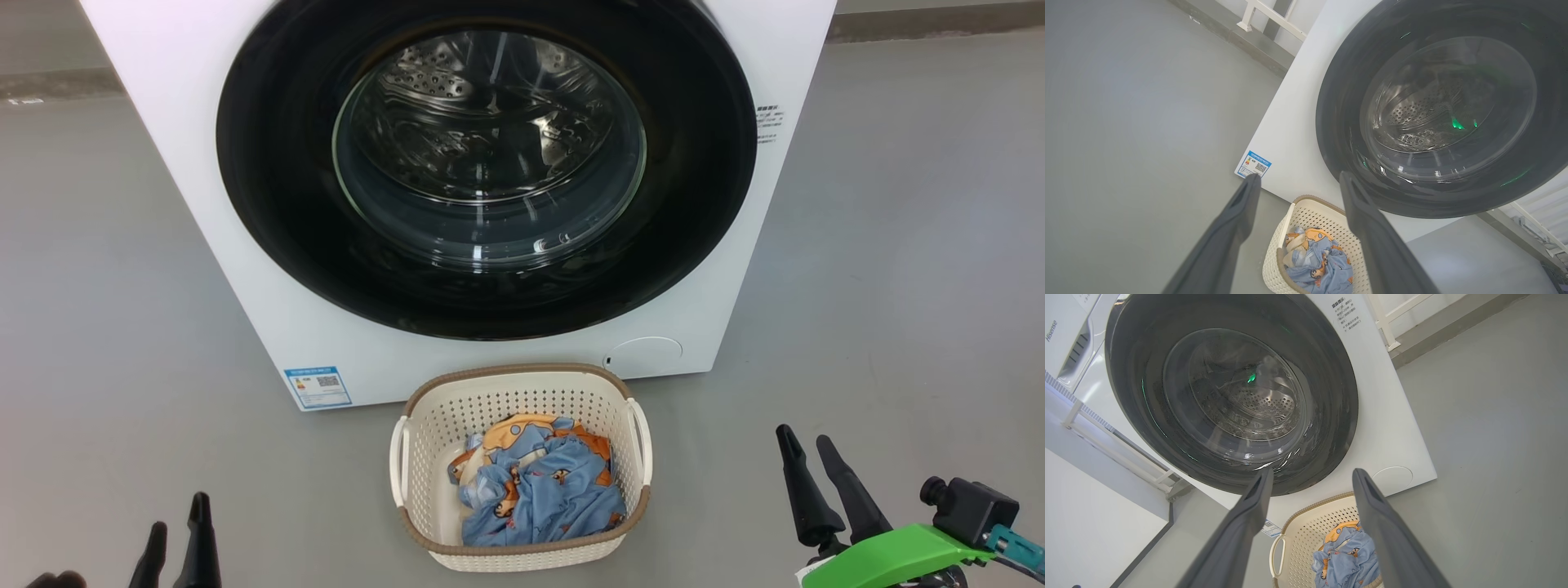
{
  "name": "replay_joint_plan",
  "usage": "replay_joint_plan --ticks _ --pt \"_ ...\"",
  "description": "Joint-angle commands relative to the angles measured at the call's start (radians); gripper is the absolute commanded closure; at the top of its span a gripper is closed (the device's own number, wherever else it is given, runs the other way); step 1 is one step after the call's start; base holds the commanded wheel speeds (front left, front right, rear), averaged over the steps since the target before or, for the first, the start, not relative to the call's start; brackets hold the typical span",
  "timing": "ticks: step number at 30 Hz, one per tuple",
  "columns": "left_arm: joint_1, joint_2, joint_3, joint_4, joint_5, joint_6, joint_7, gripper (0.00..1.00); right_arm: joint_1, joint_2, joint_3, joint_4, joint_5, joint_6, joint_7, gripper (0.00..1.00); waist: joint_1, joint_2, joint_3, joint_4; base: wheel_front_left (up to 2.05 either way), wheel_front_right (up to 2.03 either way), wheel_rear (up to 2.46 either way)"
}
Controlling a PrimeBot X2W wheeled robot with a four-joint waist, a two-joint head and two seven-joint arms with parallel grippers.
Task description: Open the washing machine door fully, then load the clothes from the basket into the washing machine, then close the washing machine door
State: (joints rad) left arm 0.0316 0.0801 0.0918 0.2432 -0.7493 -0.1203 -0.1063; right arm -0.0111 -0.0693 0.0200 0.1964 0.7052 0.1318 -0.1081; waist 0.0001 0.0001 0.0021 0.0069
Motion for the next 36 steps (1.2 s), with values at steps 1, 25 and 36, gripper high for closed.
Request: replay_joint_plan --ticks 1,25,36 --pt "-0.009 0.019 0.028 -0.03 0.024 -0.006 -0.012 0.0 -0.03 -0.014 0.019 -0.024 -0.026 -0.001 -0.011 0.0 -0.0001 -0.0001 0.0 0.0 0.0 0.0 0.0" --pt "0.025 0.048 0.067 -0.111 0.347 -0.008 -0.086 0.0 -0.01 -0.006 0.001 -0.074 -0.335 -0.001 -0.085 0.0 -0.0001 -0.0001 0.008 0.001 0.0 0.0 0.0" --pt "0.04 0.056 0.081 -0.124 0.461 -0.009 -0.115 0.0 0.014 0.007 -0.055 -0.099 -0.433 -0.001 -0.114 0.0 -0.0001 -0.0001 0.008 -0.001 0.0 0.0 0.0"
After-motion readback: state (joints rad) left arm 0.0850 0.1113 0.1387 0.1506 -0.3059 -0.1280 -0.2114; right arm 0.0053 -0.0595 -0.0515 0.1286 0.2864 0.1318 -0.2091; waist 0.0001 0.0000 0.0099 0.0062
